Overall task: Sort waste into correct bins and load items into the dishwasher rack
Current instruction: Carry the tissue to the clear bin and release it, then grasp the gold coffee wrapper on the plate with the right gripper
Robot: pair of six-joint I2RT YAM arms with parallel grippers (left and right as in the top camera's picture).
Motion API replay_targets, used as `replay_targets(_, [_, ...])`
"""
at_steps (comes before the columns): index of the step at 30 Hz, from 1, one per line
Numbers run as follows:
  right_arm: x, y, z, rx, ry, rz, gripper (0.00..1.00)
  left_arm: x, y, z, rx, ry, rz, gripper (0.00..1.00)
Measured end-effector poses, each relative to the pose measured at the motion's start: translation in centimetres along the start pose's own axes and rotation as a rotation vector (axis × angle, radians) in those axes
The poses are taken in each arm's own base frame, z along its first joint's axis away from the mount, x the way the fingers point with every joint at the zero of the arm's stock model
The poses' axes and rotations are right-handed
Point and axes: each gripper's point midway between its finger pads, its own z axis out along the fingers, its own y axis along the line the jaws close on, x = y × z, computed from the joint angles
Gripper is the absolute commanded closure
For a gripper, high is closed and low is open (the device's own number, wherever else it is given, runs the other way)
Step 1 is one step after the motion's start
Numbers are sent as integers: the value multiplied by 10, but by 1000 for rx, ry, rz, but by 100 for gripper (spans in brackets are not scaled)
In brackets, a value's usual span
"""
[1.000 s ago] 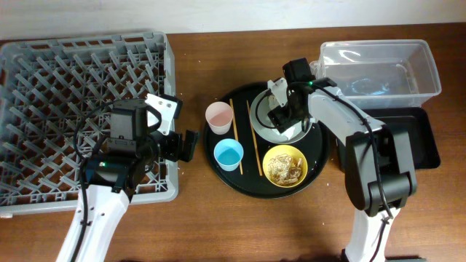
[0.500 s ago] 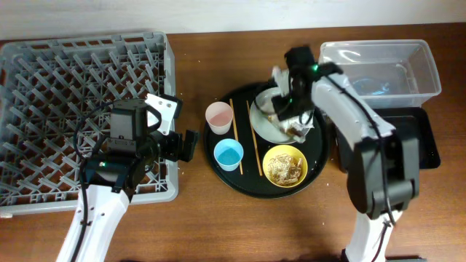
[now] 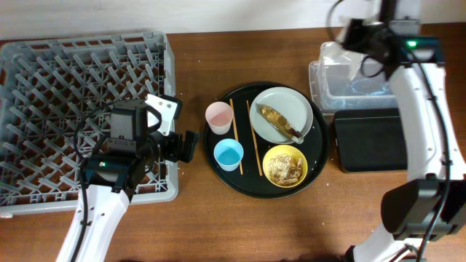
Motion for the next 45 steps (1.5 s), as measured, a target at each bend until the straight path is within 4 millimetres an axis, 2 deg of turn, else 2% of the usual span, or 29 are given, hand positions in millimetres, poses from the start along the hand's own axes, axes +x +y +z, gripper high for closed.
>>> replay_targets(2, [-22,-29,-2,35,-75,52,96,0,0,0,0,0,0,0])
replay_targets(4, [-35,-56,-4,80,-124,93,96,0,0,0,0,1,0,0])
replay_targets(5, [-31,-65,2,104,-106,104,96,0,0,0,0,1,0,0])
replay_targets(7, [-15,-70,15,119,-47,109,96,0,0,0,0,1,0,0])
replay_targets(11, [25,-81,60,145,90,119,95,1,0,0,0,2,-1,0])
replay_targets(13, [32,-82,67,149,110,119,16,1,0,0,0,3,0,0])
replay_targets(14, [35,-84,70,153,120,126,2,1,0,0,0,3,-1,0])
replay_targets(18, [39,-82,73,143,135,128,2,1,0,0,0,3,0,0])
replay_targets(21, [43,-71,64,85,164,135,2,1,0,0,0,3,-1,0])
replay_targets(22, [40,-60,54,31,172,115,2,1,0,0,0,4,-1,0])
replay_targets(24, [34,-28,22,-106,184,51,2,1,0,0,0,4,-1,0])
replay_targets(26, [41,4,-8,-210,226,9,1,1,0,0,0,4,-1,0])
replay_targets(28, [53,57,-26,-364,256,-83,1,1,0,0,0,4,-1,0])
replay_targets(30, [77,88,-23,-385,300,-190,0,1,0,0,0,4,-1,0])
replay_targets(32, [112,109,-16,-313,359,-318,2,1,0,0,0,4,-1,0])
replay_targets(33, [138,120,-14,-264,405,-442,0,1,0,0,0,4,-1,0])
replay_targets(36, [177,124,-6,-233,479,-590,1,1,0,0,0,4,-1,0])
replay_targets(38, [214,113,17,-212,562,-643,7,1,0,0,0,4,-1,0])
replay_targets(39, [226,108,25,-204,587,-652,11,1,0,0,0,4,-1,0])
replay_targets(43, [262,95,49,-212,648,-653,25,1,0,0,0,4,-1,0])
replay_targets(45, [267,93,54,-226,663,-634,29,2,0,0,1,10,-3,0])
